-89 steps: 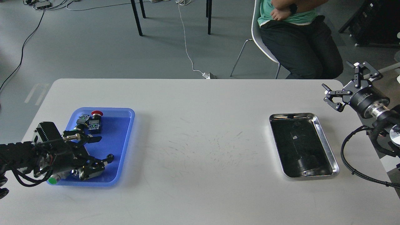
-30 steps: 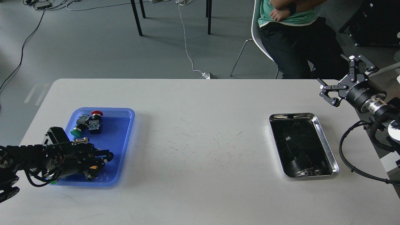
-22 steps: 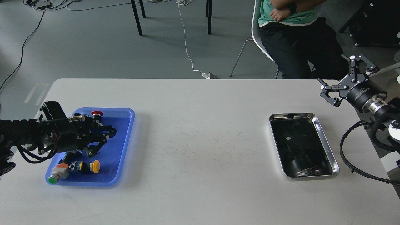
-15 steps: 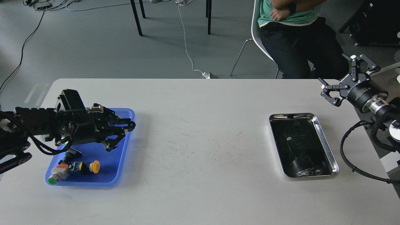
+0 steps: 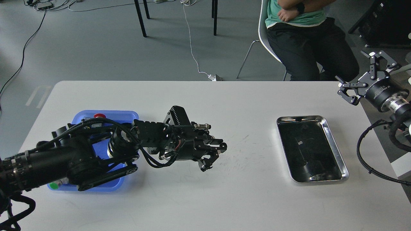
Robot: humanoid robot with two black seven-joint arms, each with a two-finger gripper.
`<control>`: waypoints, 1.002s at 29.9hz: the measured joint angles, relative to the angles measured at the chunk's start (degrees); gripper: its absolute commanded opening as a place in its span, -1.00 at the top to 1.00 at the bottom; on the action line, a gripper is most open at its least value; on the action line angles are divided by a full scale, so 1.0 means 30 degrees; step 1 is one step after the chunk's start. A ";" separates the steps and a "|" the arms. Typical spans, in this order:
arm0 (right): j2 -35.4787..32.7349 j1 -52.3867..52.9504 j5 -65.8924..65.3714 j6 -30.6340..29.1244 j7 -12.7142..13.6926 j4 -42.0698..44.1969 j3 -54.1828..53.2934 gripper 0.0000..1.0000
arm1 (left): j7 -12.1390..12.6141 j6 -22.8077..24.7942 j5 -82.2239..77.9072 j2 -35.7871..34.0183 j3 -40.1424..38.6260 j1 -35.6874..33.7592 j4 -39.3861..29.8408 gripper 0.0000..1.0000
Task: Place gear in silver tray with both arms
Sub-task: 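Carry the black part to mid-table and release it with the left gripper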
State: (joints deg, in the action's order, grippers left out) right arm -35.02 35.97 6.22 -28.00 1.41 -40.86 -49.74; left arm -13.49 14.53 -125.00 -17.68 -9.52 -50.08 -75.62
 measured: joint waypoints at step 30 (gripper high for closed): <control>-0.0076 -0.0007 0.0007 0.0000 0.0000 0.0027 -0.0092 -0.93 | -0.0505 -0.2606 -0.0001 0.5897 0.0246 0.0501 0.8765 0.71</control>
State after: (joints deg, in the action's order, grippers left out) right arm -35.25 35.94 6.24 -28.00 1.41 -40.78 -50.02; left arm -15.00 6.71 -125.00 0.01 -8.79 -48.57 -49.32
